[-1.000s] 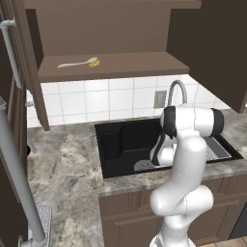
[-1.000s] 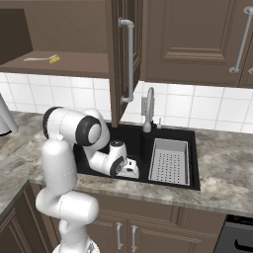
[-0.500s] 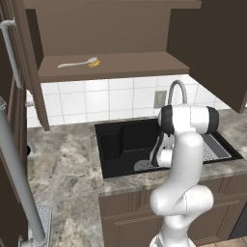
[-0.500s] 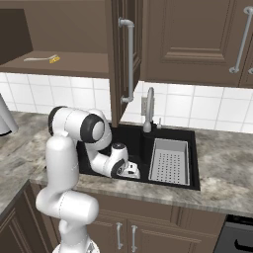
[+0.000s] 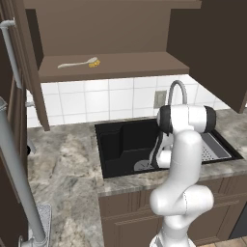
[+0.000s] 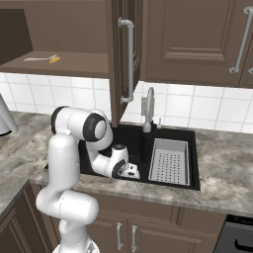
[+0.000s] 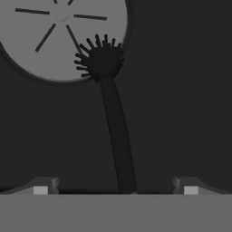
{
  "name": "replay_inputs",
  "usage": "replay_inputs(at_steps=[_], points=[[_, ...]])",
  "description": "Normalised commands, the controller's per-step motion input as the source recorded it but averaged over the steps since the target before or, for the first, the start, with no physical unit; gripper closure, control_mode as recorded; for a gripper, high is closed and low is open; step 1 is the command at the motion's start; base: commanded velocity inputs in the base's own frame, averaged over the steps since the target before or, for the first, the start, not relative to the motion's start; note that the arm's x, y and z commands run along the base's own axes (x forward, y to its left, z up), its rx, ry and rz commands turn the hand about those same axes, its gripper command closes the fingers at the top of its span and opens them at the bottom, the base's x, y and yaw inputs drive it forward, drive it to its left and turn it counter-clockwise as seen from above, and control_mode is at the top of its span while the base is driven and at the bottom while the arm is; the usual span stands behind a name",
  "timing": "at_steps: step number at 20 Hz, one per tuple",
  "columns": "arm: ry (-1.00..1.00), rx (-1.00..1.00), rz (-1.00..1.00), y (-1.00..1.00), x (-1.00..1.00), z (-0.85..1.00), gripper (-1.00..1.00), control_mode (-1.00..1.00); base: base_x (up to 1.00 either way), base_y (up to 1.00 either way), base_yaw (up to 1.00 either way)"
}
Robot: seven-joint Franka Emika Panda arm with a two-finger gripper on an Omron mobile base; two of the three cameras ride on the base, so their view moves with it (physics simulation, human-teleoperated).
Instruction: Pick up the dish brush and dish brush from the sink, and place them back in the cabinet, and close the cabinet doors.
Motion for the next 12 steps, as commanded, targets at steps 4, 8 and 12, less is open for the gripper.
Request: replay_inputs(at_steps=[4,8,12], points=[[0.01,0.00,0.00,-0.01,0.00,-0.12,-1.00,-1.00,0.00,0.00,0.00],[0.00,0.00,0.00,-0.04,0.00,-0.10,-1.00,-1.00,0.00,0.00,0.00],[0.01,0.00,0.00,-0.06,0.06,-0.08,-1.00,-1.00,0.00,0.00,0.00]])
